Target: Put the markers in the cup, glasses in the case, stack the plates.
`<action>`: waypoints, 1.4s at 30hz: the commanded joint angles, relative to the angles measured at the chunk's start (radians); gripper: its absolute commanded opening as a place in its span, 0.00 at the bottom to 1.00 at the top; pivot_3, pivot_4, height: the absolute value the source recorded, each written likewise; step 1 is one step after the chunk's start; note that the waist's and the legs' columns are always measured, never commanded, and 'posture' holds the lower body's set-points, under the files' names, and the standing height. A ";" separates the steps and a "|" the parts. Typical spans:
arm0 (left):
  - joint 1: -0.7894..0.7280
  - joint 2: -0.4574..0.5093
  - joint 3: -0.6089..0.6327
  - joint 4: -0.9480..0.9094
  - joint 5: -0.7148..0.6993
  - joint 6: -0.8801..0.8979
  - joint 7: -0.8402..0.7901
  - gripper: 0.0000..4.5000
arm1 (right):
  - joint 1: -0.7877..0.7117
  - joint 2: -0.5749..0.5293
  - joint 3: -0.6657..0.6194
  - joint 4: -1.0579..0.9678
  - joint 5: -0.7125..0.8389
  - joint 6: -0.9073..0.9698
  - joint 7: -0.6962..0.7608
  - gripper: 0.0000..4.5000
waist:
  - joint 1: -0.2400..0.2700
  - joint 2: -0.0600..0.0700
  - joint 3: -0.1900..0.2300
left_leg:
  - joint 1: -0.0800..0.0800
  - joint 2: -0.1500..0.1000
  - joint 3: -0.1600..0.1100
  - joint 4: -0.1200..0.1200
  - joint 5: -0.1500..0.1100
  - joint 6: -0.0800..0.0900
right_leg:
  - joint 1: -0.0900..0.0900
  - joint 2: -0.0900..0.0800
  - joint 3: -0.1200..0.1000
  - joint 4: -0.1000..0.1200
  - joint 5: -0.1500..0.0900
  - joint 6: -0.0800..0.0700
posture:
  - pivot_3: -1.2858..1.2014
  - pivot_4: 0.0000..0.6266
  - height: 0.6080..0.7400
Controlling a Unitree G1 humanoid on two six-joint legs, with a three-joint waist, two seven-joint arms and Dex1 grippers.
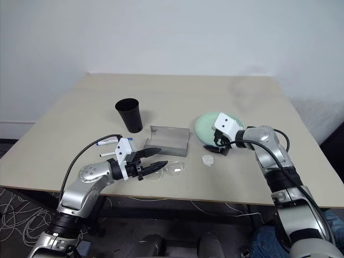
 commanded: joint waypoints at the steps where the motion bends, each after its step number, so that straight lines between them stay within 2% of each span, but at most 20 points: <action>1: -0.029 0.007 0.020 -0.012 -0.006 -0.010 -0.008 0.62 | 0.023 -0.028 0.002 -0.095 0.026 0.050 0.056 0.99 | 0.000 0.000 0.000 | 0.000 0.000 0.000 0.000 0.000 0.000 | 0.000 0.000 0.000 0.000 0.000 0.000 | 0.52 0.00 1.00; 8: -0.031 0.017 0.027 -0.015 -0.012 -0.003 -0.019 0.62 | 0.040 -0.003 0.013 -0.098 0.027 0.150 0.049 0.99 | -0.004 0.000 0.000 | 0.000 0.000 0.000 0.001 0.000 0.000 | 0.000 0.000 0.000 0.000 0.000 0.000 | 0.52 0.00 1.00; 14: -0.029 0.018 0.029 -0.013 -0.011 -0.003 -0.017 0.62 | 0.036 0.020 0.028 -0.058 0.004 0.153 0.020 0.99 | -0.001 0.000 0.000 | 0.000 0.000 0.000 0.002 0.000 0.000 | 0.000 0.000 0.000 0.000 0.001 0.001 | 0.52 0.00 1.00; 17: -0.028 0.018 0.029 -0.014 -0.009 -0.004 -0.014 0.62 | 0.033 0.024 0.027 -0.052 0.006 0.153 0.015 0.87 | -0.001 0.000 0.000 | 0.000 0.000 0.000 0.002 0.000 0.000 | 0.000 0.000 0.000 0.000 0.001 0.001 | 0.52 0.00 1.00; 28: -0.025 0.019 0.031 -0.013 -0.008 -0.010 -0.010 0.62 | 0.052 0.015 0.027 -0.084 0.019 0.169 0.034 0.01 | -0.001 0.000 0.000 | 0.000 0.000 0.000 0.002 0.000 0.000 | 0.000 0.000 0.000 0.000 0.001 0.001 | 0.52 0.00 1.00; 34: -0.025 0.023 0.032 -0.012 -0.008 -0.010 -0.012 0.62 | 0.030 0.024 -0.021 -0.084 0.023 0.073 -0.021 0.00 | -0.001 0.000 0.000 | 0.000 0.000 0.000 0.002 0.000 0.000 | 0.000 0.000 0.000 0.000 0.001 0.001 | 0.52 0.00 1.00; 42: -0.029 0.023 0.030 -0.013 -0.006 -0.012 -0.006 0.62 | -0.051 0.044 -0.067 0.032 0.003 -0.043 -0.140 0.00 | -0.001 0.000 0.000 | 0.000 0.000 0.000 0.002 0.000 0.000 | 0.001 0.000 0.000 0.000 0.001 0.001 | 0.52 0.00 1.00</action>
